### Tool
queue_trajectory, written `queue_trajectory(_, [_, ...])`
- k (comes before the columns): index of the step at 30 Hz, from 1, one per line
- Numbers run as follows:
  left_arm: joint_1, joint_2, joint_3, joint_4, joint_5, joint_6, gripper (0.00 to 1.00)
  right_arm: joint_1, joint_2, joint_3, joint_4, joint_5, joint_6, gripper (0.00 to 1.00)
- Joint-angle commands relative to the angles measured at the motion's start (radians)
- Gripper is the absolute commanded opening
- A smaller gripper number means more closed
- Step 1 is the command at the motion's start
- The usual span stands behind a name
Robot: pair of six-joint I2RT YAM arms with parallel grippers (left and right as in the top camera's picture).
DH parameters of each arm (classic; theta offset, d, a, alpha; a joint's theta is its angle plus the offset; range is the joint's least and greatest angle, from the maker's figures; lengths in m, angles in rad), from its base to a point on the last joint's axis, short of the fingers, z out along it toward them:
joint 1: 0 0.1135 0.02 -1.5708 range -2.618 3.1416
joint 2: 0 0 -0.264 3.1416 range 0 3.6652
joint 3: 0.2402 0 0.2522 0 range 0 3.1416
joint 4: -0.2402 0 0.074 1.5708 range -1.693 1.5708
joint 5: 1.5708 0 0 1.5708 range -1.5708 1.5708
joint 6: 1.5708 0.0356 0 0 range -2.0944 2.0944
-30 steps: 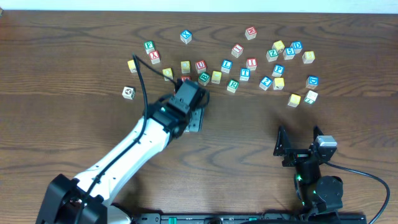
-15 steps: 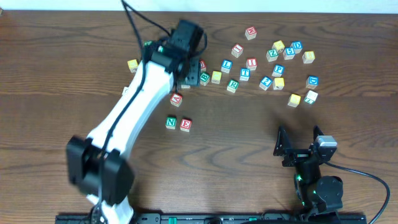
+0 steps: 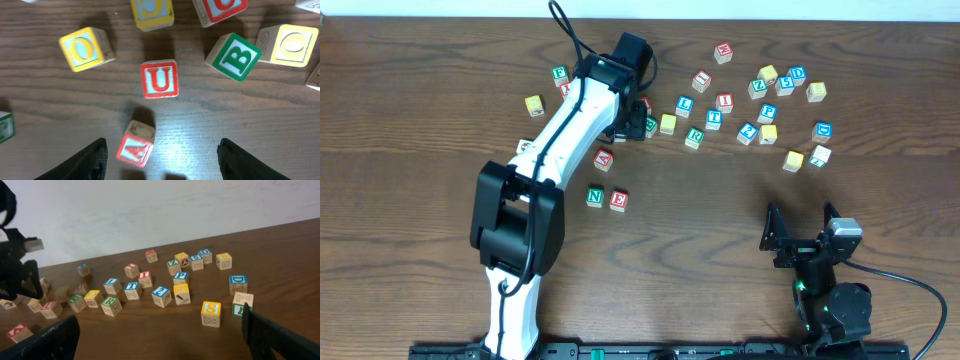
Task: Spell out NEURIPS
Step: 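Lower the left gripper and grasp the red U block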
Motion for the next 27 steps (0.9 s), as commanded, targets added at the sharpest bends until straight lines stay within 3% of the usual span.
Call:
queue_trajectory(1, [0.003, 0.029, 0.026, 0.018, 0.034, 0.016, 0.69, -0.003, -0.005, -0.001, -0.004, -0.002, 0.008, 0.99])
queue_trajectory(21, [0.005, 0.112, 0.026, 0.113, 0.031, 0.009, 0.72, -0.003, -0.005, -0.001, -0.004, -0.002, 0.008, 0.99])
queue_trajectory(27, [0.006, 0.112, 0.026, 0.117, -0.035, 0.010, 0.72, -0.003, -0.005, -0.001, -0.004, -0.002, 0.008, 0.99])
